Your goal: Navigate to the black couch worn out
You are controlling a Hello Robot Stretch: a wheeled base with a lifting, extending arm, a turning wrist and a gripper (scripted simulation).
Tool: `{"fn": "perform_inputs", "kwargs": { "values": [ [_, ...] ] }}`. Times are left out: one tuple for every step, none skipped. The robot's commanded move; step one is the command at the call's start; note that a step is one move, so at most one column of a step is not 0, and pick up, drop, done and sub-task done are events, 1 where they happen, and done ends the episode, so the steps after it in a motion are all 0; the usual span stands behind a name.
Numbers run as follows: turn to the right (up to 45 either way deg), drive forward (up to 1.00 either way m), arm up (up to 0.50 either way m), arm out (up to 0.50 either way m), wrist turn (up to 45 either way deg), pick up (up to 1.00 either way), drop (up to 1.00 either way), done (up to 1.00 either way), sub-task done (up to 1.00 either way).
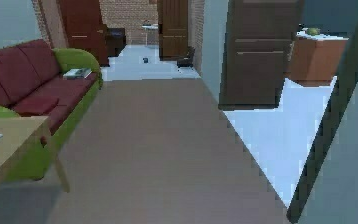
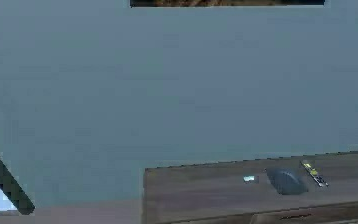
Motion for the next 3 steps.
{"fn": "perform_inputs", "kwargs": {
  "values": [
    [0.0, 1.0, 0.0, 0.0, 0.0, 0.0, 0.0, 0.0, 0.0],
    [0.0, 1.0, 0.0, 0.0, 0.0, 0.0, 0.0, 0.0, 0.0],
    [0.0, 1.0, 0.0, 0.0, 0.0, 0.0, 0.0, 0.0, 0.0]
  ]
}}
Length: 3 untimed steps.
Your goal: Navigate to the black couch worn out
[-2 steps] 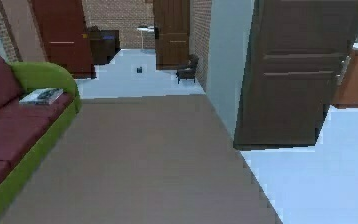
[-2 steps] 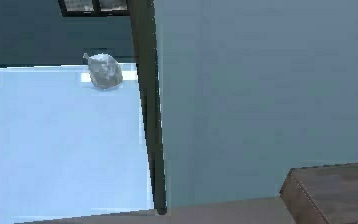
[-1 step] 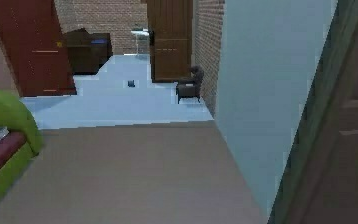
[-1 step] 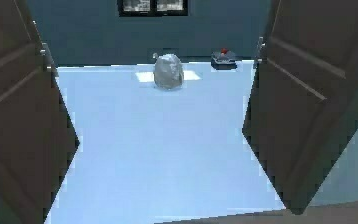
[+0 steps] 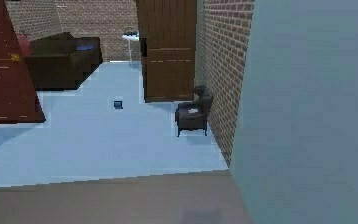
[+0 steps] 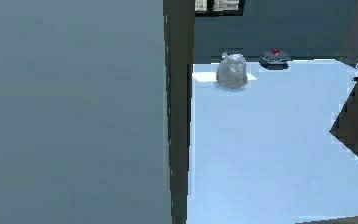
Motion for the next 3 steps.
{"fn": "perform_inputs", "kwargs": {
  "values": [
    [0.0, 1.0, 0.0, 0.0, 0.0, 0.0, 0.0, 0.0, 0.0],
    [0.0, 0.35, 0.0, 0.0, 0.0, 0.0, 0.0, 0.0, 0.0],
    [0.0, 0.0, 0.0, 0.0, 0.0, 0.0, 0.0, 1.0, 0.0]
  ]
}}
